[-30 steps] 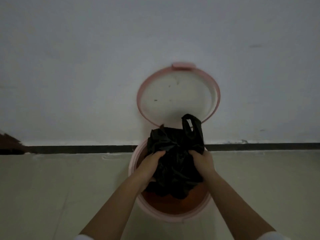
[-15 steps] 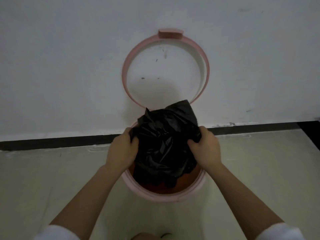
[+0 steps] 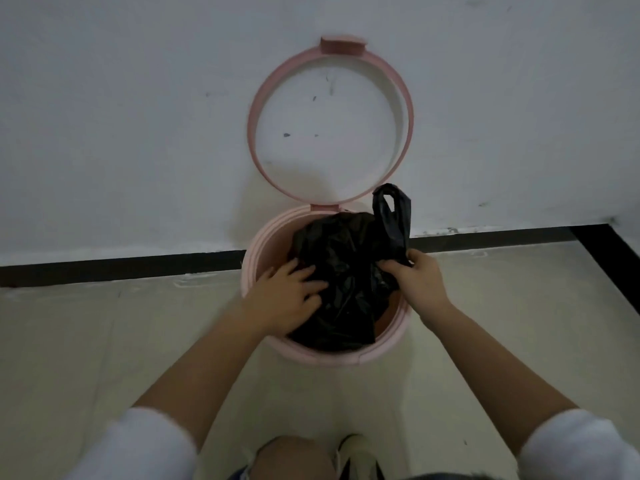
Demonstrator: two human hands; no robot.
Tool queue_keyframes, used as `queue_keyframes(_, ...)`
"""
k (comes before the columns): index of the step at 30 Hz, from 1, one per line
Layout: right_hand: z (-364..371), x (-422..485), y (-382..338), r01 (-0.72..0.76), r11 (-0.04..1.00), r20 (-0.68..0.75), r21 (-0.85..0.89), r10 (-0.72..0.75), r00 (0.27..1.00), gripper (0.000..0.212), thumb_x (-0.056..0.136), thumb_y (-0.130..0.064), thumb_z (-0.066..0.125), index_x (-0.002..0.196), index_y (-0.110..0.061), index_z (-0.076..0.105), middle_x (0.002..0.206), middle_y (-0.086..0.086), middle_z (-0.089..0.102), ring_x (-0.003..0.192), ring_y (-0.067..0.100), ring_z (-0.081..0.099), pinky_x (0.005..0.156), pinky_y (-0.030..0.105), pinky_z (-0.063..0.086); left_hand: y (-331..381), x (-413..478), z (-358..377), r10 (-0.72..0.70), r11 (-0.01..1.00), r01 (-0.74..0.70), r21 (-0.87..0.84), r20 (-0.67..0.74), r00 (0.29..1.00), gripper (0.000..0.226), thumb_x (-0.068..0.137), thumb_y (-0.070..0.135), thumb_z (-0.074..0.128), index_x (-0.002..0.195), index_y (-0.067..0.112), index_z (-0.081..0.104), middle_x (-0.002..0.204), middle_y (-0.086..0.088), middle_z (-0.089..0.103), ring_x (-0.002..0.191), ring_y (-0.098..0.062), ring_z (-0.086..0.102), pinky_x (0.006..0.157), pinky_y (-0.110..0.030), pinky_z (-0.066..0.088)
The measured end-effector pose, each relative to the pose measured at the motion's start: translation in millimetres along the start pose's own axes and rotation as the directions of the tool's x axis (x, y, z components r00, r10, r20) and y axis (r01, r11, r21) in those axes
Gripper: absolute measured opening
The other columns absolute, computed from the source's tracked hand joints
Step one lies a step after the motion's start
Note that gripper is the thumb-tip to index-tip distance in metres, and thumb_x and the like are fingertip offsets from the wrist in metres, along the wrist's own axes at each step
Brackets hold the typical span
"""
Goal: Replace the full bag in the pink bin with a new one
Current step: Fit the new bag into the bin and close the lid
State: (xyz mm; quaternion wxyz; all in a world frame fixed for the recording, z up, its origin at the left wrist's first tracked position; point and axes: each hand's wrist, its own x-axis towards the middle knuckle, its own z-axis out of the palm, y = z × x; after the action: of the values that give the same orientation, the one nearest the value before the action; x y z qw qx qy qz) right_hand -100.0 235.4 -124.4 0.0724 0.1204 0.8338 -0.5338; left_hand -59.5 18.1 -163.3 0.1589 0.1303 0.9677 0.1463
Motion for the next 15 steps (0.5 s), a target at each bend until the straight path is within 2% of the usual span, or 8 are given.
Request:
queue_keyframes(1, 2.5, -0.3, 0.7, -0.031, 0.999, 0.014, 0.011, 0.031, 0.999, 0.002, 0.077, -0.014, 0.069, 0.078, -0.013, 0.068, 0.078, 0.005, 0.071, 0.081, 0.024, 0.068, 0.073, 0.036, 0.051, 1.7, 3.9, 4.3, -0.092, 0.987, 0.071, 0.145, 0.145, 0.985, 0.050, 0.095, 0.046, 0.031, 0.142, 0.034, 0.039, 0.159, 0.003, 0.022, 0.148, -0.025, 0.005, 0.118, -0.051, 0.007)
queue_keyframes(3, 4.9, 0.9, 1.9, -0.051, 0.997, 0.030, -0.051, 0.052, 0.998, 0.004, 0.076, -0.016, 0.068, 0.077, -0.013, 0.070, 0.081, 0.010, 0.073, 0.084, 0.028, 0.069, 0.076, 0.042, 0.053, 3.9, 5.7, 2.0, -0.194, 0.939, 0.137, 0.316, 0.159, 0.968, 0.043, 0.093, 0.035, 0.040, 0.132, 0.023, 0.052, 0.149, -0.002, 0.041, 0.145, -0.028, 0.014, 0.115, -0.050, 0.013)
queue_keyframes(6, 1.5, -1.9, 2.4, -0.057, 0.994, 0.011, -0.088, 0.058, 0.998, 0.012, 0.078, -0.017, 0.067, 0.082, -0.006, 0.072, 0.086, 0.014, 0.074, 0.084, 0.027, 0.069, 0.079, 0.041, 0.054, 8.0, -0.7, -6.2, -0.142, 0.956, 0.202, 0.215, -0.264, 0.954, 0.043, 0.087, 0.031, 0.033, 0.109, 0.015, 0.066, 0.116, -0.006, 0.065, 0.123, -0.031, 0.043, 0.099, -0.044, 0.035)
queue_keyframes(7, -1.3, -3.9, 2.8, -0.061, 0.997, 0.006, -0.057, 0.061, 0.998, 0.012, 0.079, -0.016, 0.067, 0.081, -0.005, 0.072, 0.083, 0.013, 0.073, 0.081, 0.026, 0.068, 0.078, 0.039, 0.054, 13.5, -3.9, -5.4, -0.070, 0.982, 0.130, 0.134, -0.380, 0.922, 0.051, 0.085, 0.037, 0.027, 0.108, 0.015, 0.067, 0.114, -0.006, 0.066, 0.120, -0.031, 0.046, 0.095, -0.044, 0.039)
queue_keyframes(8, -4.4, -6.1, 3.3, -0.068, 0.998, 0.000, -0.009, 0.068, 0.998, 0.014, 0.080, -0.016, 0.066, 0.078, -0.003, 0.070, 0.078, 0.012, 0.072, 0.076, 0.023, 0.067, 0.072, 0.035, 0.053, 20.5, -9.4, -5.3, 0.002, 0.999, 0.017, 0.044, -0.398, 0.917, 0.058, 0.085, 0.043, 0.023, 0.114, 0.016, 0.065, 0.120, -0.004, 0.065, 0.123, -0.029, 0.044, 0.096, -0.043, 0.038)
queue_keyframes(10, -10.8, -11.5, 4.8, -0.092, 0.990, -0.012, 0.104, 0.093, 0.996, 0.019, 0.083, -0.017, 0.063, 0.071, -0.003, 0.065, 0.061, 0.004, 0.062, 0.057, 0.013, 0.059, 0.053, 0.023, 0.046, 37.2, -24.3, -2.1, 0.157, 0.982, -0.173, -0.074, -0.178, 0.971, 0.060, 0.088, 0.056, 0.028, 0.135, 0.024, 0.049, 0.139, 0.007, 0.052, 0.138, -0.019, 0.027, 0.110, -0.044, 0.022)
queue_keyframes(12, -19.2, -17.1, 8.9, -0.124, 0.970, -0.050, 0.207, 0.137, 0.989, 0.020, 0.085, -0.017, 0.059, 0.069, -0.007, 0.063, 0.060, 0.002, 0.058, 0.052, 0.010, 0.051, 0.047, 0.022, 0.036, 46.3, -33.1, 4.2, 0.247, 0.969, -0.247, 0.021, 0.017, 0.969, 0.066, 0.086, 0.062, 0.041, 0.143, 0.028, 0.037, 0.139, 0.008, 0.051, 0.140, -0.014, 0.025, 0.116, -0.047, 0.001)
queue_keyframes(15, -37.4, -20.2, 21.5, -0.173, 0.945, -0.183, 0.279, 0.229, 0.956, 0.019, 0.085, -0.016, 0.056, 0.069, -0.009, 0.064, 0.074, 0.010, 0.058, 0.062, 0.019, 0.046, 0.052, 0.029, 0.033, 43.1, -38.5, 1.0, 0.265, 0.962, -0.265, 0.069, 0.004, 0.964, 0.044, 0.086, 0.050, 0.051, 0.124, 0.029, 0.059, 0.109, 0.005, 0.068, 0.120, -0.015, 0.047, 0.113, -0.048, -0.006)
